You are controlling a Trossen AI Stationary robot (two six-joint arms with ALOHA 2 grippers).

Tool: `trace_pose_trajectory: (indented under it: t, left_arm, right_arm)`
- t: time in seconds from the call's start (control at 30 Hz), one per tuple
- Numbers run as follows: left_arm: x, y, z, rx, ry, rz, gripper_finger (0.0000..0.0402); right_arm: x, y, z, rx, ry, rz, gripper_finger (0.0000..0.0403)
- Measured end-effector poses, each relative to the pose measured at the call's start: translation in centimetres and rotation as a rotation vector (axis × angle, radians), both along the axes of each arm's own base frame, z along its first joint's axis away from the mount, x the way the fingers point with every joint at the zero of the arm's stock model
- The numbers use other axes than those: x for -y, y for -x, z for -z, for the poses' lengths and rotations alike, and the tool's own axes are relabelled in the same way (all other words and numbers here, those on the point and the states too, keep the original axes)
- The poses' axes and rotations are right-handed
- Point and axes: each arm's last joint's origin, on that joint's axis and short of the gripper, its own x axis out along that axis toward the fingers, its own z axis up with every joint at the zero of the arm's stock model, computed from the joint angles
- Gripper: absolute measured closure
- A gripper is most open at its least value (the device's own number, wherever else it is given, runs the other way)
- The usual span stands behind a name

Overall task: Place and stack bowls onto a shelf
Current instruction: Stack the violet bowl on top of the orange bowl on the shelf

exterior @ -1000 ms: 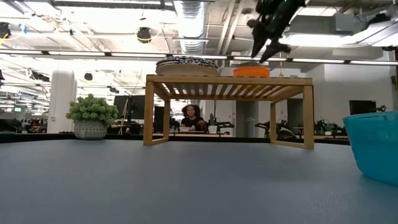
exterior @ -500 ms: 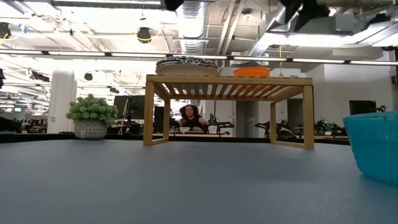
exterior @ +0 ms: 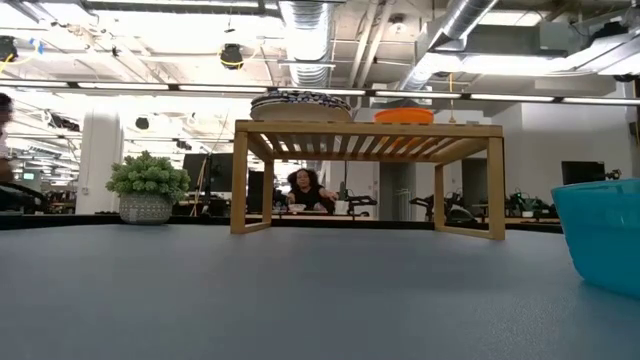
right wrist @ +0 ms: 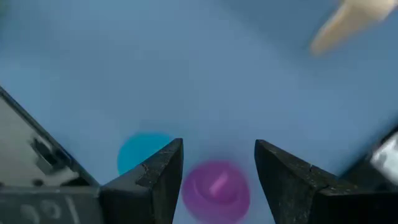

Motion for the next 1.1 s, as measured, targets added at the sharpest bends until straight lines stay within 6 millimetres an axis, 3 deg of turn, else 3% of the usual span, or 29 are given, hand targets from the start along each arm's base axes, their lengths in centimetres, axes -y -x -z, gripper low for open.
trace_pose_trajectory:
  t: [0.27,0.47,0.6,0.87,1.1]
  left_arm:
    - [4.9,0.6,-2.9,0.298,0.083,-0.013,0.0205]
    - [6.0,1.2,-5.6,0.585,0.118,0.036,0.0205]
    - [5.9,1.4,-6.4,0.658,0.169,0.063,0.0205]
    - [6.0,1.3,-5.9,0.599,0.182,0.024,0.0205]
    - [6.4,1.5,-5.9,0.596,0.17,-0.04,0.0205]
  right_arm:
    - [-7.5,1.1,6.6,-0.204,-0.058,0.143,0.0179]
    - [-12.7,2.7,12.2,-0.307,-0.094,0.373,0.0179]
    - [-15.3,3.0,15.2,-0.34,-0.136,0.458,0.0179]
    - [-16.9,2.1,19.2,-0.456,-0.062,0.531,0.0179]
    - [-15.8,3.1,19.8,-0.58,0.133,0.61,0.0179]
